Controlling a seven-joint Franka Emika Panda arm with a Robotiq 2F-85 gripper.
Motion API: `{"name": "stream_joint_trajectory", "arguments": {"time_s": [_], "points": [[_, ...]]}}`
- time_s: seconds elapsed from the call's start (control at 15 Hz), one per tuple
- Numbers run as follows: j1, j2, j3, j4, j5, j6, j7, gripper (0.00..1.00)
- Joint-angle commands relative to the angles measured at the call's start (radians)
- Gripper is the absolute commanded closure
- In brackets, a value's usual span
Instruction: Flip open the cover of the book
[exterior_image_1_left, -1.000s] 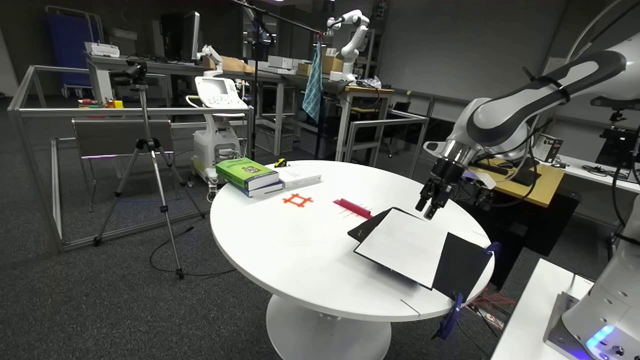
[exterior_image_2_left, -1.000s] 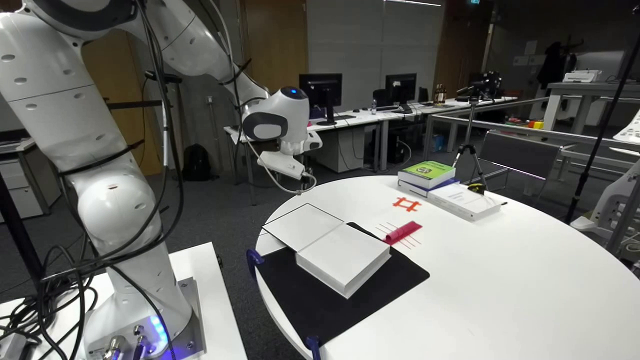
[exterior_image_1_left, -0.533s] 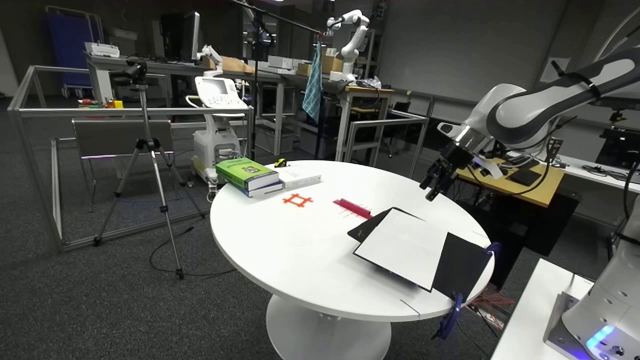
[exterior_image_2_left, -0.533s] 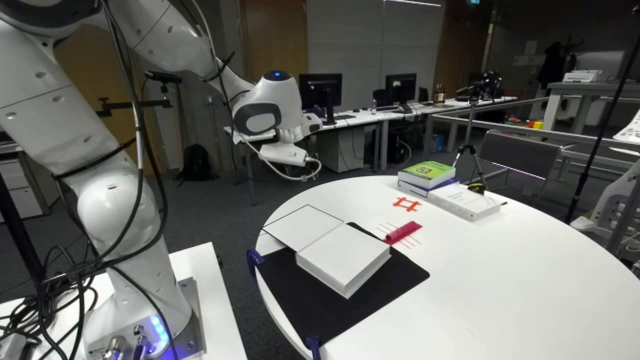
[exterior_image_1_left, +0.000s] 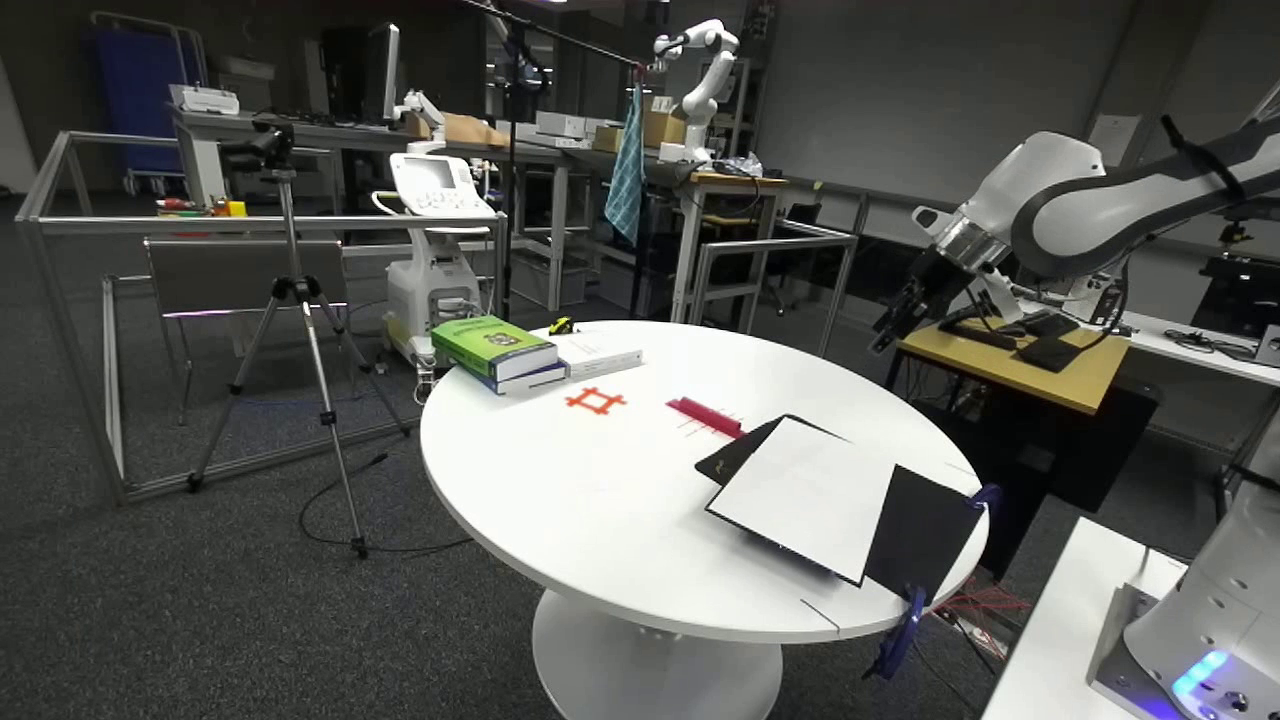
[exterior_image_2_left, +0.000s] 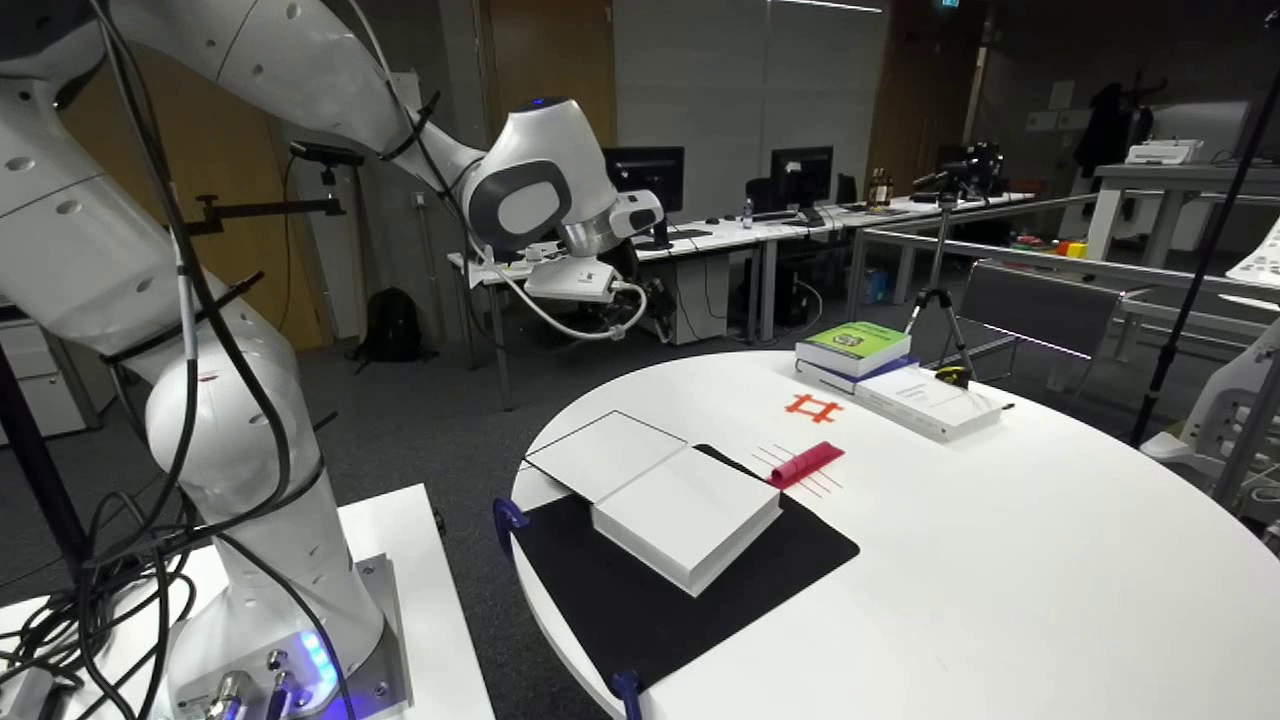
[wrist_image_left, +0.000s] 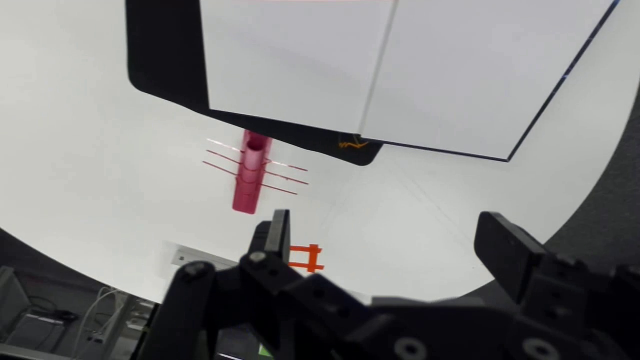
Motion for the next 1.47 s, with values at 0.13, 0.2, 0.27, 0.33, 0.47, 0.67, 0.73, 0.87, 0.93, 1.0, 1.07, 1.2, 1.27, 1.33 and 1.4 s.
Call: {"name": "stream_joint_trajectory", "arguments": {"time_s": [0.13,0.2,0.27,0.33,0.47,0.67,0.73,0.87,0.93,1.0,1.07,1.2,1.27,1.33,1.4], "points": [[-0.010,-0.007,-0.035,0.001,-0.103,-0.004,0.065,0.00],[-0.011,-0.007,-0.035,0.001,-0.104,-0.005,0.066,0.00],[-0.011,-0.007,-0.035,0.001,-0.104,-0.005,0.066,0.00],[-0.015,0.000,-0.031,-0.004,-0.114,-0.016,0.070,0.00],[-0.025,0.020,-0.019,-0.015,-0.135,-0.033,0.088,0.00],[-0.059,0.050,0.005,-0.047,-0.200,-0.038,0.151,0.00],[-0.055,0.056,0.001,-0.056,-0.210,-0.050,0.163,0.00],[0.000,0.063,-0.035,-0.063,-0.123,-0.123,0.153,0.00],[0.010,0.066,-0.041,-0.064,-0.097,-0.165,0.150,0.00],[0.016,0.065,-0.045,-0.063,-0.072,-0.207,0.148,0.00],[0.016,0.065,-0.042,-0.062,-0.057,-0.247,0.155,0.00],[0.000,0.076,-0.024,-0.053,-0.075,-0.322,0.185,0.00],[-0.002,0.082,-0.025,-0.039,-0.072,-0.360,0.194,0.00],[0.001,0.077,-0.027,-0.057,-0.080,-0.306,0.168,0.00],[0.000,0.078,-0.027,-0.057,-0.079,-0.326,0.175,0.00]]}}
